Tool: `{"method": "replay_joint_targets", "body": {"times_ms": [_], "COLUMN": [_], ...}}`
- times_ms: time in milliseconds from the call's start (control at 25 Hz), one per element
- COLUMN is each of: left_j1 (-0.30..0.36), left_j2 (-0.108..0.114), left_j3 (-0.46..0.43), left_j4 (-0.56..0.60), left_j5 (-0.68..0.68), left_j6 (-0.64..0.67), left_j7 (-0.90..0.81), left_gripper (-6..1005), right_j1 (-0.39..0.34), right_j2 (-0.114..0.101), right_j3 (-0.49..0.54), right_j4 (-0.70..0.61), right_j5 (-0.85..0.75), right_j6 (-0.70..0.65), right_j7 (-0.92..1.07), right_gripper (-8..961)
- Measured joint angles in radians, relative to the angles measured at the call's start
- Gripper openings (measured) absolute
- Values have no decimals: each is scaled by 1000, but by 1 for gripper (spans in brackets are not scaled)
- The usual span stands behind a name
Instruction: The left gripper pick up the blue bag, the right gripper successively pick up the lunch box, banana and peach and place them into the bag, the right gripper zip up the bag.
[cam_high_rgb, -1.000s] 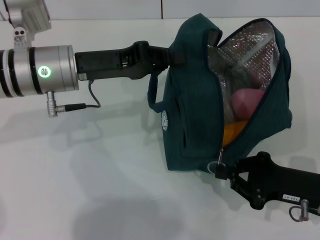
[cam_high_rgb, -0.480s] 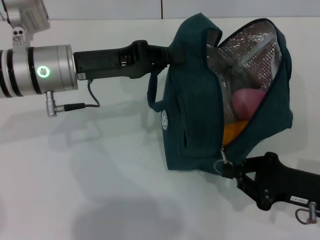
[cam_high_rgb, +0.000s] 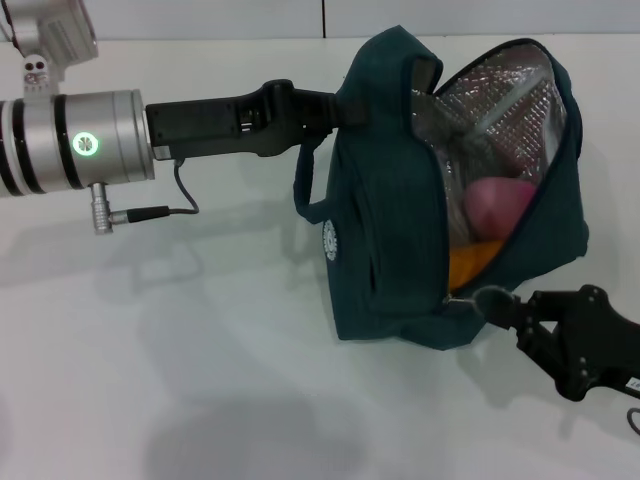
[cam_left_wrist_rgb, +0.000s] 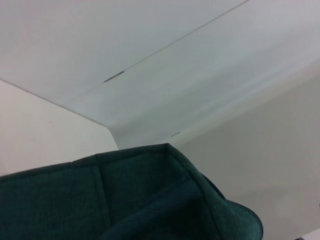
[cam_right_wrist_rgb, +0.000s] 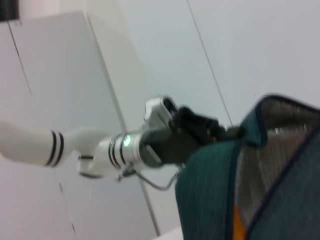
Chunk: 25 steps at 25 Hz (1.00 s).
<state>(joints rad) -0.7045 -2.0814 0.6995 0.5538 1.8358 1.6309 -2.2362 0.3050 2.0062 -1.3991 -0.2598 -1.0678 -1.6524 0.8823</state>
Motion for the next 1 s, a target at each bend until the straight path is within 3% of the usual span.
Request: {"method": "replay_joint_targets", "body": {"times_ms": [720,1000], "left_j1": [23,50], "left_j2": [-2,-3], "left_j3": [4,7], "left_j4": [-19,-54], "left_j5": [-36,-130], "left_j6": [3,14], "left_j7": [93,188], "left_gripper": [42,148], "right_j1": [47,64], "right_j2": [14,14], "right_j3": [29,13], "right_j4": [1,1], "right_j5": [141,142], "right_j6": [-77,-68], "right_j7": [15,16], "right_gripper": [13,14]}}
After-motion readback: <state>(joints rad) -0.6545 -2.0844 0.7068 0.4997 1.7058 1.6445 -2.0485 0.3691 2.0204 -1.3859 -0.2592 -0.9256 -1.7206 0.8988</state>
